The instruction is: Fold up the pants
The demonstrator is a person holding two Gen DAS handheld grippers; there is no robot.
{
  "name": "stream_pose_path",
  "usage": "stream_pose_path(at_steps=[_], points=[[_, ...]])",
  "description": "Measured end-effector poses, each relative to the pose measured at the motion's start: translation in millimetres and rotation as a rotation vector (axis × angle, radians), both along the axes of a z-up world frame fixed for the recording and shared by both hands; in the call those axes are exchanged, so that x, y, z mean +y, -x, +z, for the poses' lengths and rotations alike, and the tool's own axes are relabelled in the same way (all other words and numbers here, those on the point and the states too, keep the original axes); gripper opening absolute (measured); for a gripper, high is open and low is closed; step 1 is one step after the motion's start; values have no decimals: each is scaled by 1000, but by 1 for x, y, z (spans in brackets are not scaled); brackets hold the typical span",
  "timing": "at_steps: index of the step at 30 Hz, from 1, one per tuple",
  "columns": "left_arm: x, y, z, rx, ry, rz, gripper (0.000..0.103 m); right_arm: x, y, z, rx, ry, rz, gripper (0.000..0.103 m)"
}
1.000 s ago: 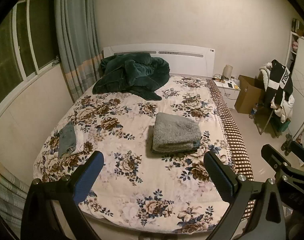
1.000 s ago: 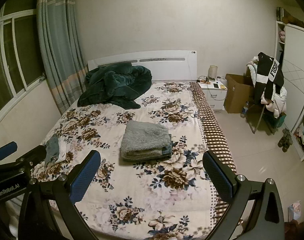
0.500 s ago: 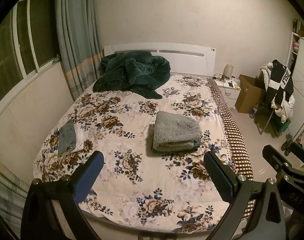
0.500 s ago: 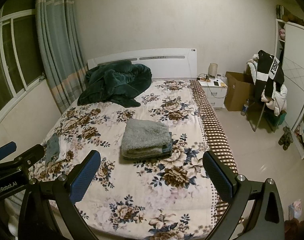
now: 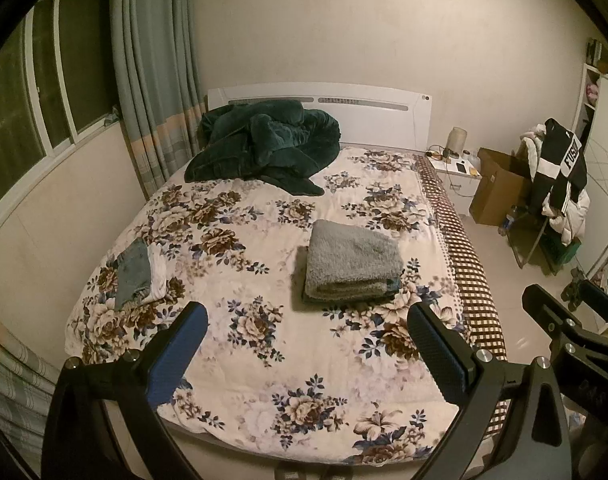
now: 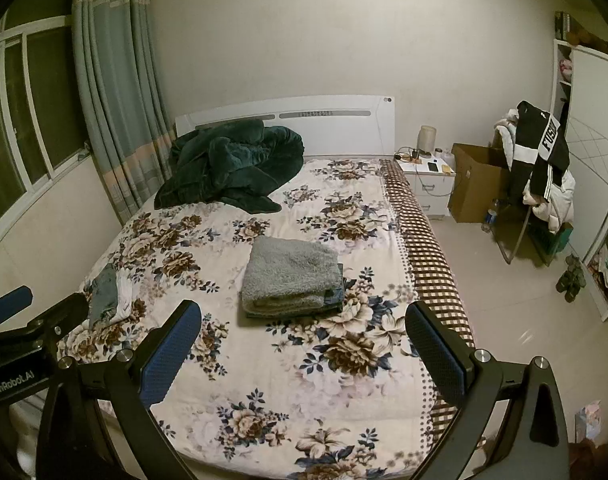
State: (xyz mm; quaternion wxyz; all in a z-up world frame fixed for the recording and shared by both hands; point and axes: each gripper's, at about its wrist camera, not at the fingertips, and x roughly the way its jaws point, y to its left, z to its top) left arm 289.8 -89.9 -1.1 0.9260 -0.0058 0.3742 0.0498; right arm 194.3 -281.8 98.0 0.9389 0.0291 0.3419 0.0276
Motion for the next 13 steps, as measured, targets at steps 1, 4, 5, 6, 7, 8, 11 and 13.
stream_pose_path(at_steps=[1,4,5,6,7,8,11,13], points=[[0,0,0,0,1,0,102,0,0,0,1,0,0,103],[0,0,0,-1,2,1,102,0,0,1,1,0,0,103],[0,0,0,0,2,1,102,0,-1,1,1,-1,0,103],[0,0,0,-1,0,1,102,0,0,1,2,-3,0,103],[0,0,0,-2,-1,2,102,-1,-1,2,1,-1,2,103],[0,0,1,-2,-1,3,102,-1,-1,2,0,0,2,103],[0,1,0,-8,0,6,102,-2,-2,2,1,-1,6,103],[1,4,-1,-11,7,7,102,-1,-1,2,0,0,5,103]])
